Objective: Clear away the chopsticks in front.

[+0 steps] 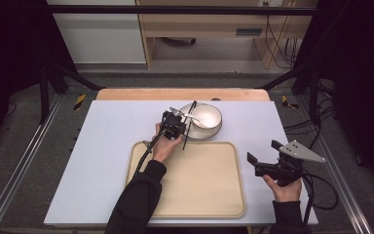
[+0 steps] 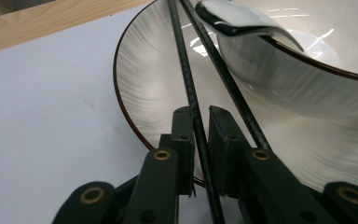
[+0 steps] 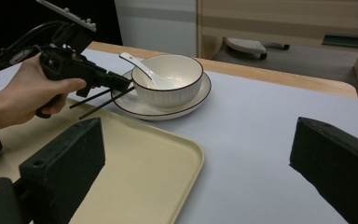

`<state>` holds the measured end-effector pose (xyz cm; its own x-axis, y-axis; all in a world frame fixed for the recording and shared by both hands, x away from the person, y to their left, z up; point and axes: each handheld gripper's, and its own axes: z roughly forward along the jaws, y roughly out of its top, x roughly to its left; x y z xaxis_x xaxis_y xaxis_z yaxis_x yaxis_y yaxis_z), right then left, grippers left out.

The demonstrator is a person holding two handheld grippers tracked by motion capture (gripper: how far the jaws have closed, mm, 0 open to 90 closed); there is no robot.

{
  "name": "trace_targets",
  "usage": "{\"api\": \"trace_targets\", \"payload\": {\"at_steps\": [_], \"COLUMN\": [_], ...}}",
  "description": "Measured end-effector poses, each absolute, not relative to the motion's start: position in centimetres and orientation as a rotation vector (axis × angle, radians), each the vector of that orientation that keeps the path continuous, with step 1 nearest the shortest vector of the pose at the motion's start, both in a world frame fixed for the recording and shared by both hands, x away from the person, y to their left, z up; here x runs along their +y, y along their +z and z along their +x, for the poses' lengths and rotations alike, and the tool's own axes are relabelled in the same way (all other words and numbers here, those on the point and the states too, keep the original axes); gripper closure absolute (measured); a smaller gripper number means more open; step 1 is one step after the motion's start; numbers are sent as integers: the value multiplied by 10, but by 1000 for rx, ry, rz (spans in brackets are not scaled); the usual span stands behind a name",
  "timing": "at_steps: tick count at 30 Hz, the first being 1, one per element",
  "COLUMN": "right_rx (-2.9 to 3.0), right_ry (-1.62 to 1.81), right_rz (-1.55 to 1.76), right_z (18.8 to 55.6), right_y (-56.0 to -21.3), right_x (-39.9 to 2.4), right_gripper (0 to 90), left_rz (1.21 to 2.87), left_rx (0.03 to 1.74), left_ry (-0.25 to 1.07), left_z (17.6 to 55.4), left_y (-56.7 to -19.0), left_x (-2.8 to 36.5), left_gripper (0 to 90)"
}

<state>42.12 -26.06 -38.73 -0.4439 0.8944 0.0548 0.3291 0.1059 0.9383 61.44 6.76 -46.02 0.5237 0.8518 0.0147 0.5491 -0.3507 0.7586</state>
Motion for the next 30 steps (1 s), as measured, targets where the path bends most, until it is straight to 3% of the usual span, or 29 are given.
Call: {"api": "trace_targets", "payload": {"at_steps": [4, 30], "right_rx": [1845, 1833], "right_ry": [1336, 1334], "right_rz": [1194, 1199], "right_z": [422, 421], "right_y": [-388, -388], "right_x": [-260, -263], "right_gripper": [33, 34], "left_rz": [2039, 1931], "left_rx": [1156, 1228], "left_ry": [542, 572], "left_z": [614, 592], "left_y": [-460, -443], "left_x": [68, 97], "left_gripper": [843, 851]}}
